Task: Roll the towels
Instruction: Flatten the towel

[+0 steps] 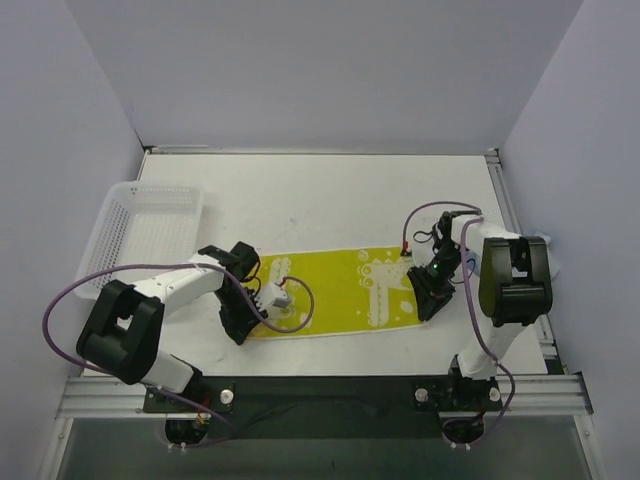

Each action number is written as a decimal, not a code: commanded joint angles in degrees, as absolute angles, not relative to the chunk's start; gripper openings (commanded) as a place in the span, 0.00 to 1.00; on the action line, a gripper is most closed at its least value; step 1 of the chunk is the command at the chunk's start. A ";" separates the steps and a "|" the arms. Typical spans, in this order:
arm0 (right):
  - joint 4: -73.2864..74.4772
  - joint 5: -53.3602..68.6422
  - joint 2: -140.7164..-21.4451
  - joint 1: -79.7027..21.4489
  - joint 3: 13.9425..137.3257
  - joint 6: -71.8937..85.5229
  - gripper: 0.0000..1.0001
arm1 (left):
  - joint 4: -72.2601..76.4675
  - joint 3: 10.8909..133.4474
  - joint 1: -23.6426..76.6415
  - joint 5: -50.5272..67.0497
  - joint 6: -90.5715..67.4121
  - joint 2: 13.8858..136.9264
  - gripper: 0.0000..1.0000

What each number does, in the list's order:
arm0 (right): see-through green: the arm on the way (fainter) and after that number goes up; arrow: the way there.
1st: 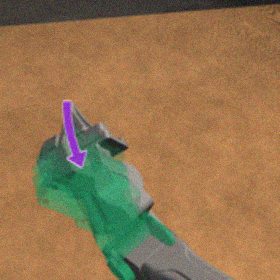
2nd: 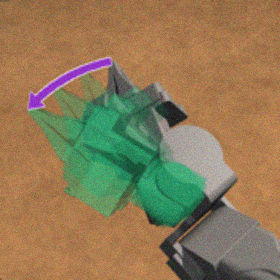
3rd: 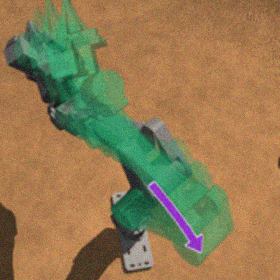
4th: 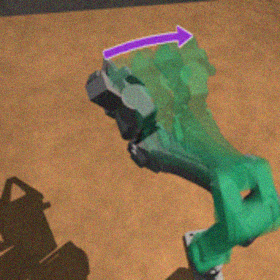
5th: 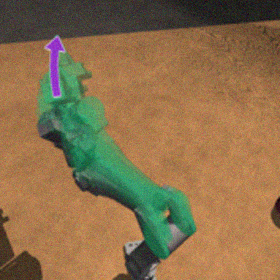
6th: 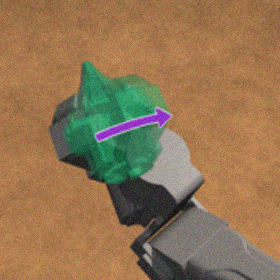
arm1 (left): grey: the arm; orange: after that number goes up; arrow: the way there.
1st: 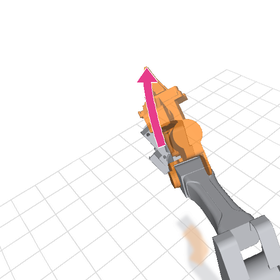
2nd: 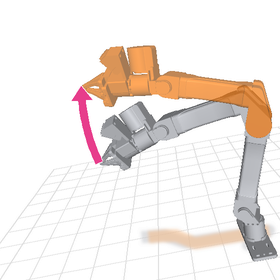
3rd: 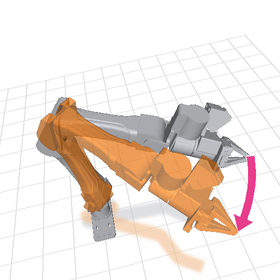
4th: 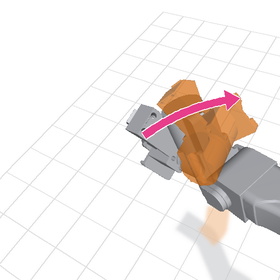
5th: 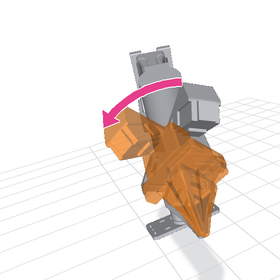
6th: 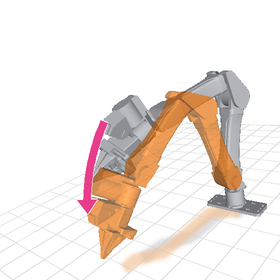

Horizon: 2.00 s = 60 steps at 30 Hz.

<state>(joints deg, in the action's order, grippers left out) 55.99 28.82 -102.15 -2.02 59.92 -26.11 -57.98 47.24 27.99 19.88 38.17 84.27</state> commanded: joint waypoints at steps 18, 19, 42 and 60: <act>60.38 26.45 -99.77 -2.90 68.63 -21.53 0.24 | -61.25 54.74 26.02 20.73 41.75 83.50 0.46; 60.38 26.98 -98.89 -3.07 68.99 -21.53 0.24 | -61.78 55.71 26.02 23.00 41.66 83.24 0.46; 54.14 10.09 -109.34 -13.89 64.33 -16.43 0.10 | -51.59 48.51 24.52 13.87 43.24 93.17 0.41; 56.34 21.45 -117.06 -0.79 101.41 -12.84 0.23 | -52.39 79.09 13.19 25.76 31.91 98.25 0.62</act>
